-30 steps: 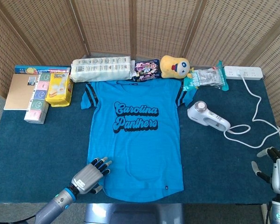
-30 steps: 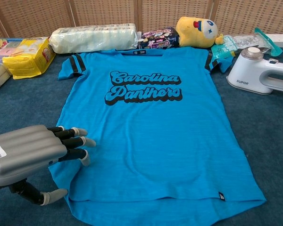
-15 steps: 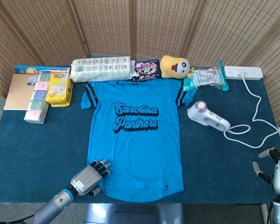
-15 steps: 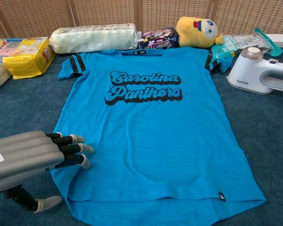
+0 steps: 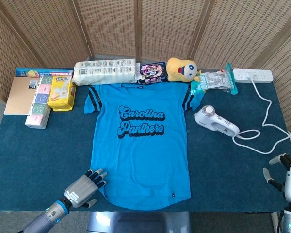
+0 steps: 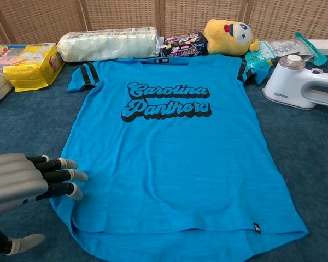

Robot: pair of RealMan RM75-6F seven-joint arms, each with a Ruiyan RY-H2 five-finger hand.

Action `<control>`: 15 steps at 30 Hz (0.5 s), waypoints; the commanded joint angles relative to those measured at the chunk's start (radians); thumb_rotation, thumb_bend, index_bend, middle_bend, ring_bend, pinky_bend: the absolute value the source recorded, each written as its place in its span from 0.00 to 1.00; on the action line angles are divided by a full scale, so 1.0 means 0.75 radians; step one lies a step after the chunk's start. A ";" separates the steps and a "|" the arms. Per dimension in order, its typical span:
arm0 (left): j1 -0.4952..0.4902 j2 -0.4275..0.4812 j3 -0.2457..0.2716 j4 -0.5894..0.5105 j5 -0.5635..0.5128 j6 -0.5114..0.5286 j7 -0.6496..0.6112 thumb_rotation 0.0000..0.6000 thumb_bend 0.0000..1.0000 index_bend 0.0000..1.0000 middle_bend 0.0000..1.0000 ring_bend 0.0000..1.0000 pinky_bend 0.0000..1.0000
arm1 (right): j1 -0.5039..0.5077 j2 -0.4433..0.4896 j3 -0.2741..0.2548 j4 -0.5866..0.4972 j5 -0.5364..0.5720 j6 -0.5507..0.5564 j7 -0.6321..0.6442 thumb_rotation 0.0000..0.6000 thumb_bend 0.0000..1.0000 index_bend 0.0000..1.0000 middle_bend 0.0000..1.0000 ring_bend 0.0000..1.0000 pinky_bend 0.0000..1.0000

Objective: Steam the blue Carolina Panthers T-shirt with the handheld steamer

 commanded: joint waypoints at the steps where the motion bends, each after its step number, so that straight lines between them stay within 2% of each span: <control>1: 0.007 0.014 0.007 -0.004 0.005 0.011 -0.007 0.49 0.37 0.18 0.09 0.00 0.16 | -0.001 -0.001 0.001 0.000 0.000 0.001 0.001 1.00 0.31 0.52 0.47 0.46 0.43; 6: 0.011 0.015 -0.001 0.001 0.025 0.031 -0.026 0.49 0.37 0.18 0.09 0.00 0.16 | -0.003 -0.001 0.002 -0.003 -0.003 0.005 0.000 1.00 0.31 0.52 0.47 0.46 0.43; 11: 0.035 0.034 -0.012 0.002 0.102 0.111 -0.085 0.49 0.37 0.18 0.09 0.00 0.16 | -0.006 0.002 0.005 -0.006 -0.002 0.006 0.001 1.00 0.31 0.53 0.47 0.46 0.43; 15: 0.047 0.058 -0.023 0.005 0.101 0.136 -0.107 0.49 0.37 0.18 0.09 0.00 0.16 | -0.007 0.002 0.005 -0.006 -0.003 0.007 0.003 1.00 0.31 0.53 0.47 0.46 0.43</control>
